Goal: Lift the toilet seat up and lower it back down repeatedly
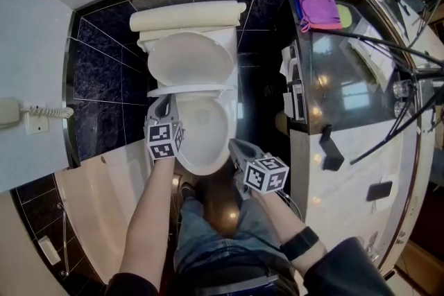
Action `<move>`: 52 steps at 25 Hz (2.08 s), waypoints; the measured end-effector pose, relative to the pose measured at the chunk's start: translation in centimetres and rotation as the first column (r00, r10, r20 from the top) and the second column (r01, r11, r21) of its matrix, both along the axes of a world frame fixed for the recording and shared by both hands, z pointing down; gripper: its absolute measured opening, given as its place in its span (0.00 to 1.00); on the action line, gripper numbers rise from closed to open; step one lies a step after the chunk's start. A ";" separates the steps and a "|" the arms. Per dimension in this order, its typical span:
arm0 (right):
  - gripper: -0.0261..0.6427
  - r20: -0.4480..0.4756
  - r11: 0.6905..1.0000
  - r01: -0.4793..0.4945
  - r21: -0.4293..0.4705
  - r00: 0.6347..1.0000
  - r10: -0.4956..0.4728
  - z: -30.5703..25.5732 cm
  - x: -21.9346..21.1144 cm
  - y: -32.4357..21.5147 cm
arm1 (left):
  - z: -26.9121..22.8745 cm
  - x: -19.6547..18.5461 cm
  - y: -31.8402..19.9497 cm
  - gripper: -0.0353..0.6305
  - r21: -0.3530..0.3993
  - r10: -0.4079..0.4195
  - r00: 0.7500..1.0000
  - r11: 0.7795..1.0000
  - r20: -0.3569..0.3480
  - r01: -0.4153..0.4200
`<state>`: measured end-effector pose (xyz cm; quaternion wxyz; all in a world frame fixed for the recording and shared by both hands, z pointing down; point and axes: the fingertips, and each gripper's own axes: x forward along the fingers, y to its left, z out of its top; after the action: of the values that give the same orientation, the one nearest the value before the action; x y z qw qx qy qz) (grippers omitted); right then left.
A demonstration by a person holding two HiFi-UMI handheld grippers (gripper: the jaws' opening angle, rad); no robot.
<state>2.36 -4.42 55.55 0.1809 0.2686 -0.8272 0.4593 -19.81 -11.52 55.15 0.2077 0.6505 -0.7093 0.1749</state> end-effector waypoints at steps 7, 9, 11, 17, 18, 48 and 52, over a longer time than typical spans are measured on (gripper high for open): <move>0.06 -0.099 0.983 0.114 0.147 0.990 -0.100 -0.3 1.0 -2.0 | -0.3 -2.3 -4.9 0.05 0.021 -0.018 0.998 1.000 0.059 0.016; 0.06 -0.138 0.971 0.157 0.182 0.981 -0.133 -0.4 1.4 -2.3 | -0.2 -2.7 -6.1 0.05 0.016 -0.013 0.997 1.000 0.076 0.012; 0.06 -0.150 0.963 0.179 0.204 0.977 -0.150 -0.6 1.6 -2.6 | -0.2 -3.1 -7.1 0.05 0.008 -0.008 0.996 1.000 0.089 0.008; 0.06 -0.168 0.957 0.186 0.224 0.974 -0.151 -0.8 2.1 -3.3 | -0.7 -3.2 -8.3 0.05 0.001 0.002 0.996 1.000 0.094 -0.003; 0.06 -0.169 0.956 0.187 0.228 0.974 -0.150 -0.8 2.1 -3.4 | -0.8 -3.2 -8.2 0.05 -0.001 0.001 0.995 1.000 0.096 -0.001; 0.06 -0.275 0.875 0.213 0.434 0.957 -0.097 -13.4 2.3 0.7 | -16.0 2.8 13.4 0.05 0.061 0.088 0.995 0.994 0.057 -0.091; 0.06 -0.278 0.858 0.201 0.472 0.958 -0.071 -15.9 2.4 1.9 | -18.5 2.5 17.1 0.05 0.108 0.073 0.997 0.991 0.019 -0.075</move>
<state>4.74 -2.52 39.68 0.2411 0.3022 -0.9045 0.1801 -17.31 5.59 36.69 0.1601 0.6852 -0.6948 0.1487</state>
